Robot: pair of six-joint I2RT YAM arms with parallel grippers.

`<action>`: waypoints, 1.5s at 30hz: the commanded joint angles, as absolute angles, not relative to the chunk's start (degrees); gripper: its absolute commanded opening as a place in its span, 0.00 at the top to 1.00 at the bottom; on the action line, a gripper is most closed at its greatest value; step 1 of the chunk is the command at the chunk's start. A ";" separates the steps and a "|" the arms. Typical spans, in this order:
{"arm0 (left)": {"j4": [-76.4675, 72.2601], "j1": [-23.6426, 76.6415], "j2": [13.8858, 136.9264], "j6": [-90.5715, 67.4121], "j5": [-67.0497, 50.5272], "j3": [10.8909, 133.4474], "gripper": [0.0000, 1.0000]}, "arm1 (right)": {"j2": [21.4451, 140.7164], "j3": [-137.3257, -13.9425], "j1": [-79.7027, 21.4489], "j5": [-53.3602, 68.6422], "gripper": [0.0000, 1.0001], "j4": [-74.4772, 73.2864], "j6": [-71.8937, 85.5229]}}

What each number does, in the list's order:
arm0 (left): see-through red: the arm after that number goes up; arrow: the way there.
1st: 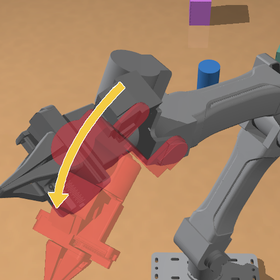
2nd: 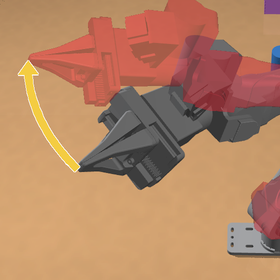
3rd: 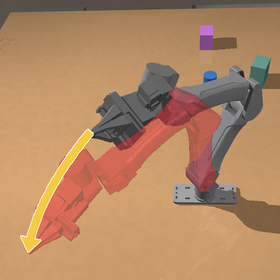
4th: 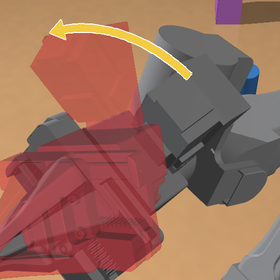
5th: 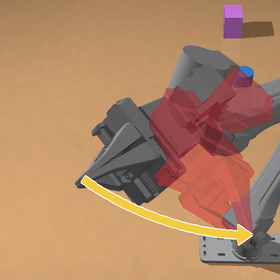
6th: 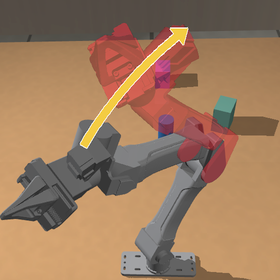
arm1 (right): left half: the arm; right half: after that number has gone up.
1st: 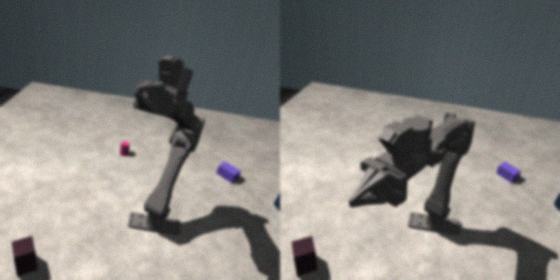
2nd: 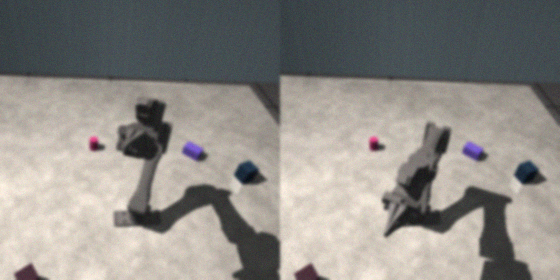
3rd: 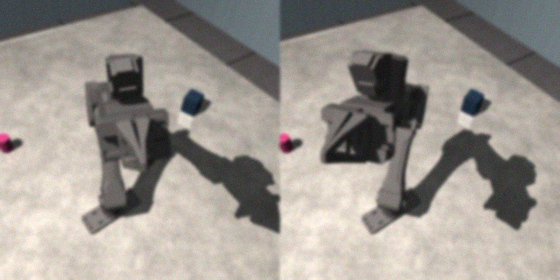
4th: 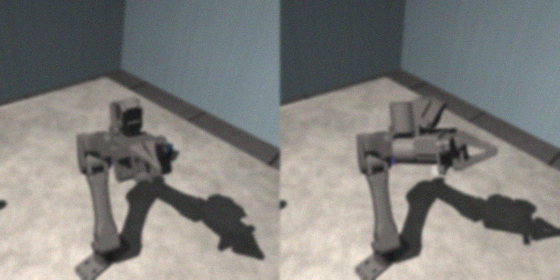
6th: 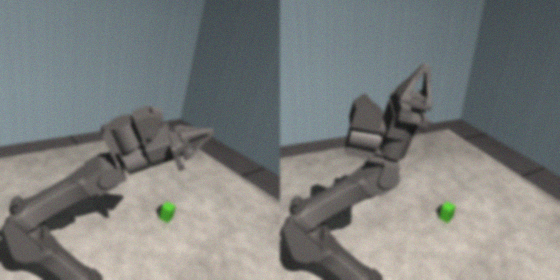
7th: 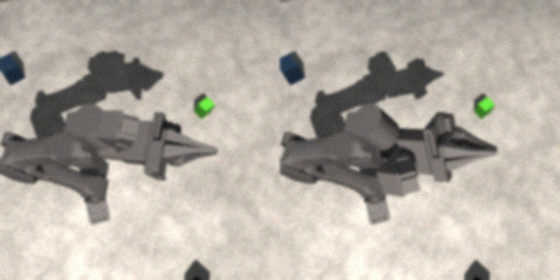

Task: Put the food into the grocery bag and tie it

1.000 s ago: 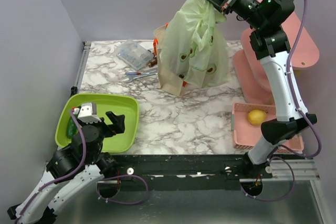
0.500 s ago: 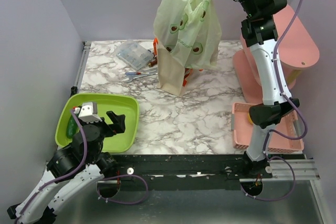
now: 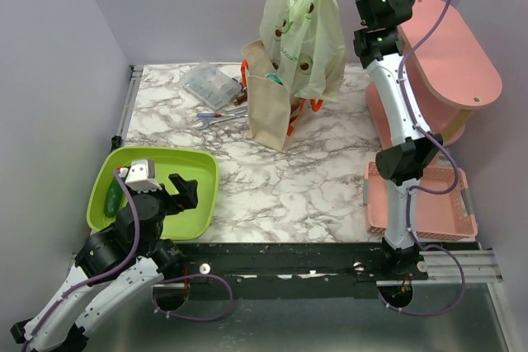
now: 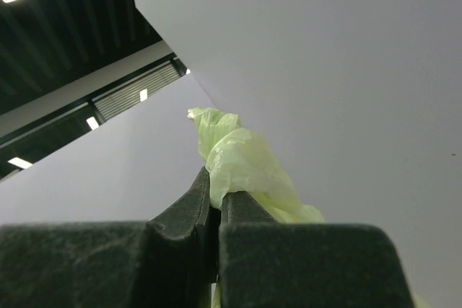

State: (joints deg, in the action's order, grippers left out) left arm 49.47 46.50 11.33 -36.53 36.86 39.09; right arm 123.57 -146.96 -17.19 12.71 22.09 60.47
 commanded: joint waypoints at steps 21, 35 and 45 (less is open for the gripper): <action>49.94 46.13 13.07 -36.56 37.27 39.73 0.02 | 127.13 -130.09 -15.24 22.25 0.99 38.18 55.61; 49.93 46.06 12.13 -36.52 37.12 39.73 0.02 | 117.41 -105.05 -15.30 30.56 0.99 37.18 51.40; 49.93 46.05 11.78 -36.51 37.18 39.76 0.02 | 114.64 -95.58 -16.85 33.14 0.99 24.12 36.29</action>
State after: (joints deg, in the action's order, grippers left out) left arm 49.47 46.46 12.58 -36.51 36.86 39.09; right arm 115.83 -98.70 -15.86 31.27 31.20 44.69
